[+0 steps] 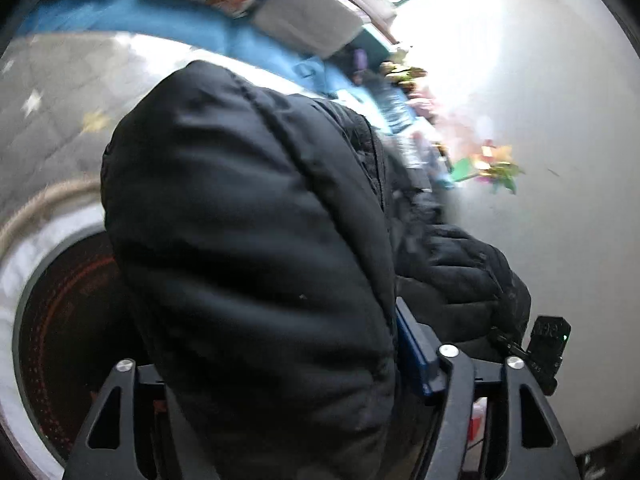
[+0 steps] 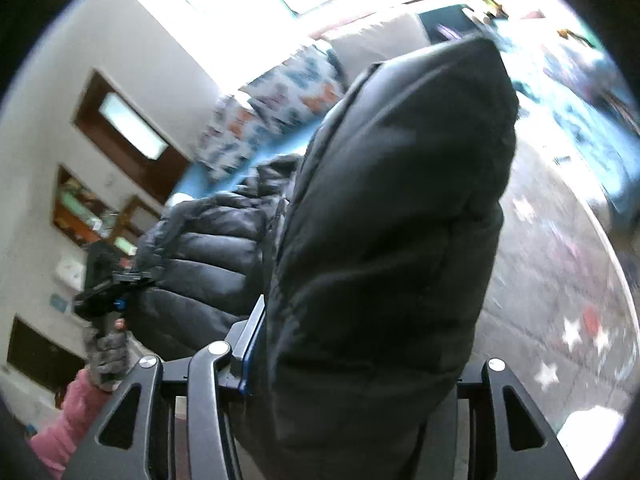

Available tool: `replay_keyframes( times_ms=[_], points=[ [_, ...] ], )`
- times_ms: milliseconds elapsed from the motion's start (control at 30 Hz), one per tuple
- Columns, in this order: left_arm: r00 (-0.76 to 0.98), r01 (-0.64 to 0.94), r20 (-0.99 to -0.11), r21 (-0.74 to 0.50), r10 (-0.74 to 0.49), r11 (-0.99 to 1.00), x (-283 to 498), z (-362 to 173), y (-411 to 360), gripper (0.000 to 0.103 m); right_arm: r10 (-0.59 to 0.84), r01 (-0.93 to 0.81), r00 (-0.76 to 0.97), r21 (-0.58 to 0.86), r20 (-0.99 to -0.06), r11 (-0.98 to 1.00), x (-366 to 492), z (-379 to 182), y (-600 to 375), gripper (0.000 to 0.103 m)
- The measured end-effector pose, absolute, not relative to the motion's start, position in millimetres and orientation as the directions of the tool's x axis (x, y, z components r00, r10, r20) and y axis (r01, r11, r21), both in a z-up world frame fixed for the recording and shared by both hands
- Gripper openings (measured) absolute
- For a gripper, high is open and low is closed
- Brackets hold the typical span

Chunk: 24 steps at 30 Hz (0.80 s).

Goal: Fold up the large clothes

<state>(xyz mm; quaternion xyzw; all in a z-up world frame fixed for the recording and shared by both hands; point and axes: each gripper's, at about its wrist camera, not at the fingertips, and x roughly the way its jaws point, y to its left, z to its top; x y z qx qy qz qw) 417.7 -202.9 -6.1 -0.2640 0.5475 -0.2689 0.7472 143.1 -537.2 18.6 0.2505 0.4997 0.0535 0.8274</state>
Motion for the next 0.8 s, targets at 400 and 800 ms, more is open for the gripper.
replay_keyframes(
  times_ms=[400, 800],
  points=[
    [0.262, 0.038, -0.638, -0.743, -0.724, 0.668, 416, -21, -144, 0.089, 0.313, 0.241, 0.443, 0.448, -0.840, 0.861, 133, 10, -551, 0.074],
    [0.480, 0.150, -0.608, -0.653, -0.632, 0.742, 374, 79, -95, 0.089, -0.065, 0.258, 0.563, 0.101, -0.824, 0.961, 116, 80, -527, 0.074]
  ],
)
